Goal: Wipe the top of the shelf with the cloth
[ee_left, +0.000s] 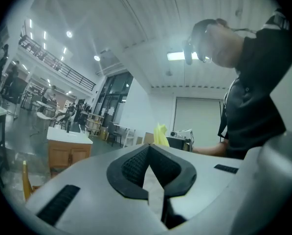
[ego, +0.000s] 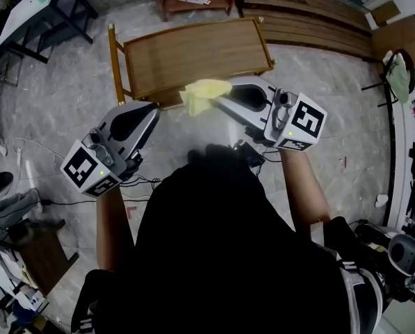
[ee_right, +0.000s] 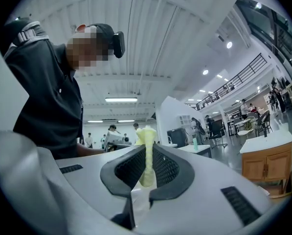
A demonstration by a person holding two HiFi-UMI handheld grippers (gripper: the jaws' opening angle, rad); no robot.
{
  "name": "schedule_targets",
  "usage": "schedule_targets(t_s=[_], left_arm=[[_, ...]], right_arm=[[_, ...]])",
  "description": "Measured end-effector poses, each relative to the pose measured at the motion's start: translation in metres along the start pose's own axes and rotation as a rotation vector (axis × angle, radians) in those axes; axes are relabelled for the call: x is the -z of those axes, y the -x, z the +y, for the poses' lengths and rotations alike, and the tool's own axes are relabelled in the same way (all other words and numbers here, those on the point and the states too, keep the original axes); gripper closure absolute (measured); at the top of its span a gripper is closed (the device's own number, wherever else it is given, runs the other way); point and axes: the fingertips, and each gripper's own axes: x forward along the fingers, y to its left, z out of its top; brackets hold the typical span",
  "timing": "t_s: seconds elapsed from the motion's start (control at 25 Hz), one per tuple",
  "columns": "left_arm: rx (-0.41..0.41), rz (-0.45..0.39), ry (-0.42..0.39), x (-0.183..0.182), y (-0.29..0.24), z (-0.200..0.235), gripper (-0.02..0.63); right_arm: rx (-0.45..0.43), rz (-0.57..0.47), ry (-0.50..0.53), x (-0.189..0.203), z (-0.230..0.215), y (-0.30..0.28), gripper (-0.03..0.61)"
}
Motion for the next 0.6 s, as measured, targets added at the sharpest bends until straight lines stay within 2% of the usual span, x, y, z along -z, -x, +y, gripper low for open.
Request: schedule_targets(t_s=[0.2,0.4,0.6], left_arm=[[-0.02,0.047,-0.028,0.009,-0.002,0.007,0.604],[0.011,0.048,-0.025,0.013,-0.014,0.003,0.604],[-0.018,0.135,-0.039,0.033,0.001,0.013,0.604]], right_arm=[[0.004,0.023,0.03,0.004,0.001,-0.001,0.538],[-0.001,0.044,0.042,0.007,0.002,-0.003,0.538],[0.016,0.044,0.023,0.014,0.006,-0.007,0.537]])
